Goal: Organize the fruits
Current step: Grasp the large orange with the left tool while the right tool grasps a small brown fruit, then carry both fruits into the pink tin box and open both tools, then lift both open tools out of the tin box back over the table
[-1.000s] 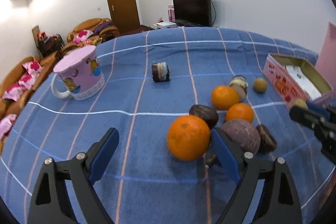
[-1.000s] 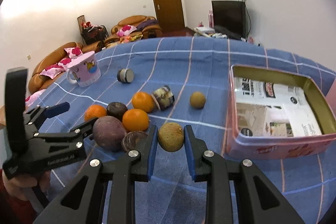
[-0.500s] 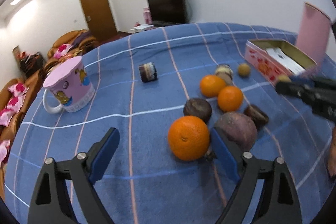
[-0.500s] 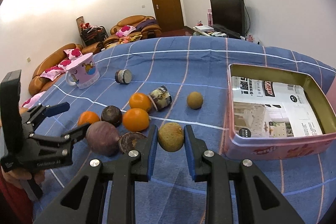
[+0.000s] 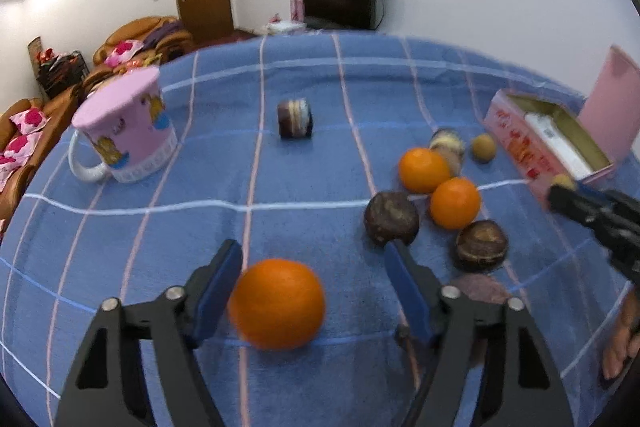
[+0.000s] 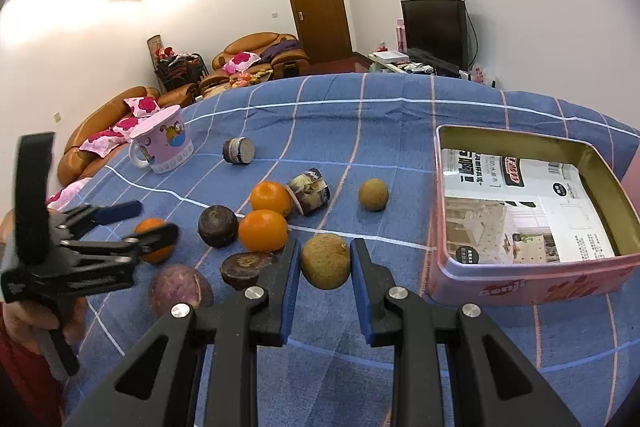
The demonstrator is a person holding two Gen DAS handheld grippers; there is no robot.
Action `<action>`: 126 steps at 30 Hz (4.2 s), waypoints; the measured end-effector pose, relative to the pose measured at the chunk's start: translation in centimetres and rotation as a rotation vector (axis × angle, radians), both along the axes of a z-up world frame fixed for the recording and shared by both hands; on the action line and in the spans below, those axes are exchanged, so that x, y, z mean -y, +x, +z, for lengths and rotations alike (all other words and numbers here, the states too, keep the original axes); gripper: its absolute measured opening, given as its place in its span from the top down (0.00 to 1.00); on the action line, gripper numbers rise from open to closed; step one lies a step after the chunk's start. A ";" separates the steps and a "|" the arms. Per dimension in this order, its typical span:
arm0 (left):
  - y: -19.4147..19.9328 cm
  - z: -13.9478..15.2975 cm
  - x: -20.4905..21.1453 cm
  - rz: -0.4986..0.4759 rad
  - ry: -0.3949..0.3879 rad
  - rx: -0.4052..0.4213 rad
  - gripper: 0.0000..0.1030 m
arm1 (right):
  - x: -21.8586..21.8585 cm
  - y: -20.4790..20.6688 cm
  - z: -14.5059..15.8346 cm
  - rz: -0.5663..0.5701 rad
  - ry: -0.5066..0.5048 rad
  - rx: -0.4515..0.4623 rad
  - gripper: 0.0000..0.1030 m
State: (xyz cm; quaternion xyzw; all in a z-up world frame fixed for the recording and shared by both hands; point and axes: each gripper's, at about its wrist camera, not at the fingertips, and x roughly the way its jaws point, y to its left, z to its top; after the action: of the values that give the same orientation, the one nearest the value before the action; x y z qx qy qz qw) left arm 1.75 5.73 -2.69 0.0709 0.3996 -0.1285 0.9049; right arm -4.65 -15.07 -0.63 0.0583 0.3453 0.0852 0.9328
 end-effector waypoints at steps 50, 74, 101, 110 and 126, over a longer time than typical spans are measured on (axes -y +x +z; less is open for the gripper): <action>-3.7 5.2 14.8 0.008 -0.002 0.293 0.53 | 10.5 -2.5 4.1 -0.257 -0.111 0.221 0.74; -1.0 2.1 26.0 -0.107 0.025 0.190 0.53 | 18.5 1.1 1.1 -0.331 -0.168 0.047 0.74; -2.7 3.6 25.3 -0.061 0.017 0.362 0.00 | 19.4 -1.4 2.8 -0.329 0.032 0.195 0.23; -3.2 3.5 23.9 -0.036 0.022 0.372 0.00 | 18.9 -2.7 3.6 -0.418 -0.043 0.298 0.22; -4.9 3.3 20.4 -0.008 0.012 0.354 0.00 | 17.5 -4.0 3.3 -0.451 -0.059 0.309 0.22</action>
State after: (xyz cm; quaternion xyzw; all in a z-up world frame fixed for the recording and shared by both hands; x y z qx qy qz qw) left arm -3.10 -14.64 0.59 0.0996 0.2344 -0.1150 0.9602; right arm -8.64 -32.61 2.63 0.0927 0.1797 -0.1271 0.9710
